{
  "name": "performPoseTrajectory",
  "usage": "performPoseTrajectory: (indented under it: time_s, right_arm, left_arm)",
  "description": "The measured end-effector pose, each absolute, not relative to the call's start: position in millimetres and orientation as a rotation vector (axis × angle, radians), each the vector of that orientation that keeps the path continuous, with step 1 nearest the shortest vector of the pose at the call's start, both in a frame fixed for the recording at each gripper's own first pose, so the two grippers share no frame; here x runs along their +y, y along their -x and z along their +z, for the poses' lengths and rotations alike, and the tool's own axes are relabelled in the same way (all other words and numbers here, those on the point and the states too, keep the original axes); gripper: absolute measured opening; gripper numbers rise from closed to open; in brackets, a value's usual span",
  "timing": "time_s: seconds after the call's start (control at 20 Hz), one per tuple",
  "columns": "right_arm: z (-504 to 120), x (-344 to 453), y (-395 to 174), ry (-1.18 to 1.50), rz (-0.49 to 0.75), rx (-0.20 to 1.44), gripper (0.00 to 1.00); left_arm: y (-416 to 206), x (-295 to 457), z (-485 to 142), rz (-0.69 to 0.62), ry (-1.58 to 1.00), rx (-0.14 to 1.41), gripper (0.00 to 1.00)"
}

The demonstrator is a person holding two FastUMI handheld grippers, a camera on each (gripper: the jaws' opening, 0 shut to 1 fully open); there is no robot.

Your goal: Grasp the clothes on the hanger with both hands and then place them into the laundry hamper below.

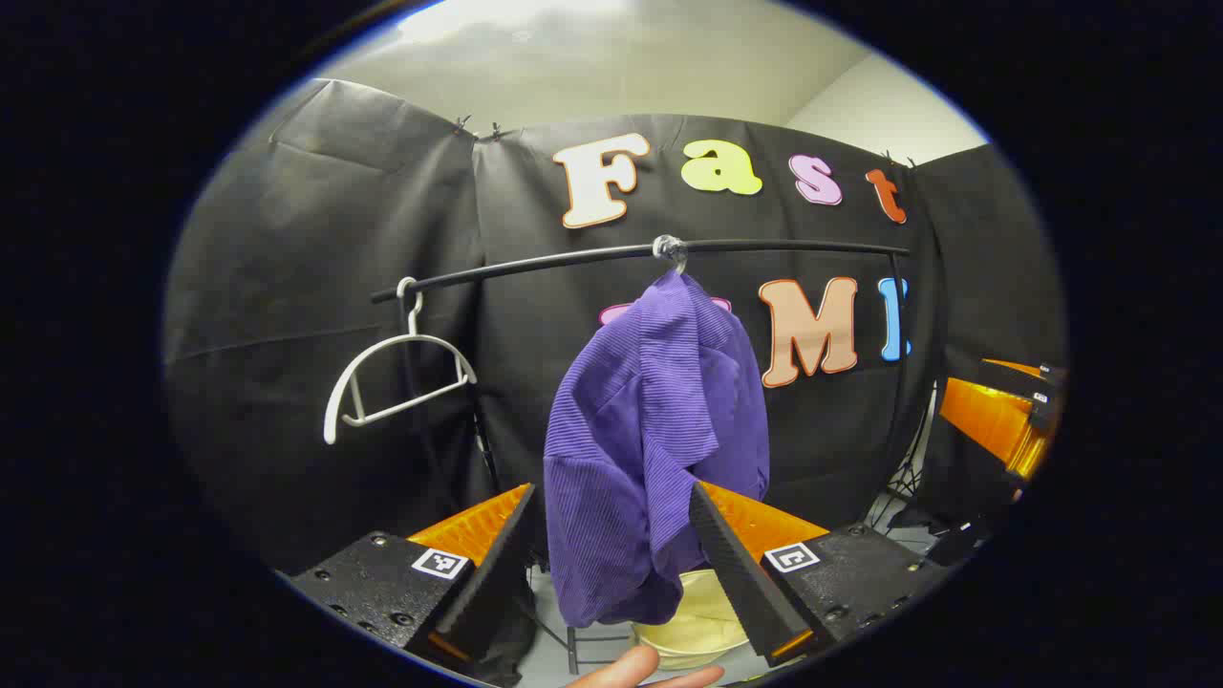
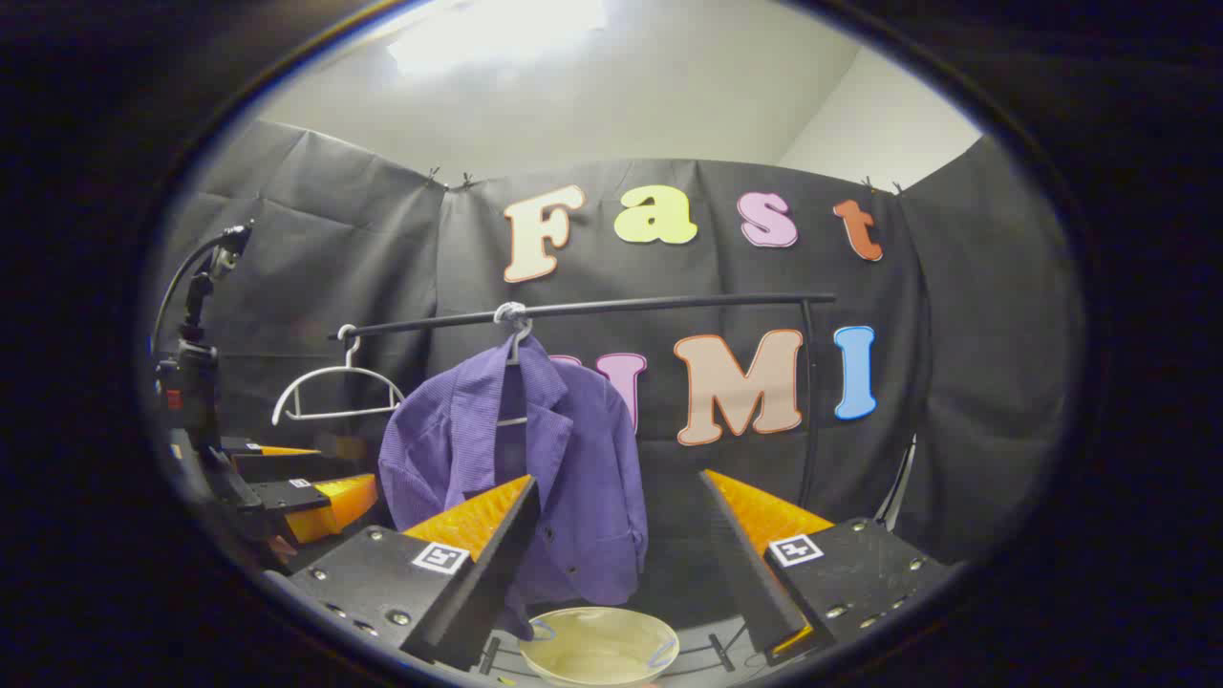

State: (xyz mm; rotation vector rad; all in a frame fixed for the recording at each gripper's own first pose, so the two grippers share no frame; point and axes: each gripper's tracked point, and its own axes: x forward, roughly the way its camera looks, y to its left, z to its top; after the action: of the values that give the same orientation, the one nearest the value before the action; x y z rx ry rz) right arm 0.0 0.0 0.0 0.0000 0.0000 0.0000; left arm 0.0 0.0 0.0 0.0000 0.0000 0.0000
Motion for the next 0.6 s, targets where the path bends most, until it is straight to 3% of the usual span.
performPoseTrajectory:
  time_s: [0.1,0.2,0.25,0.35,0.4,0.45,0.5,0.55,0.6]
  right_arm:
    - [-6,2,-3,-0.004,-0.005,0.014,0.98]
    - [-16,3,-3,0.005,-0.01,0.036,0.93]
    - [-20,2,-2,0.007,-0.011,0.045,0.98]
    - [-27,2,-1,-0.007,-0.017,0.069,0.94]
    - [-28,0,0,-0.018,-0.029,0.076,0.98]
    - [-27,-2,3,-0.027,-0.038,0.072,0.94]
    - [-25,-4,4,-0.033,-0.048,0.068,0.98]
    - [-24,-5,5,-0.032,-0.055,0.065,0.98]
    - [-24,-6,5,-0.026,-0.06,0.068,0.98]
  left_arm:
    - [-1,-4,-6,-0.007,0.0,0.019,0.97]
    - [-2,-13,-6,-0.037,0.0,0.013,1.0]
    - [-4,-14,-6,-0.042,-0.008,0.006,0.98]
    - [-8,-18,-13,-0.05,-0.009,0.017,0.99]
    - [-9,-20,-18,-0.056,-0.007,0.031,0.97]
    - [-11,-21,-20,-0.062,-0.005,0.039,1.0]
    - [-13,-23,-21,-0.068,-0.008,0.036,1.0]
    - [-16,-23,-21,-0.07,-0.015,0.033,0.97]
    - [-19,-23,-22,-0.071,-0.016,0.031,1.0]
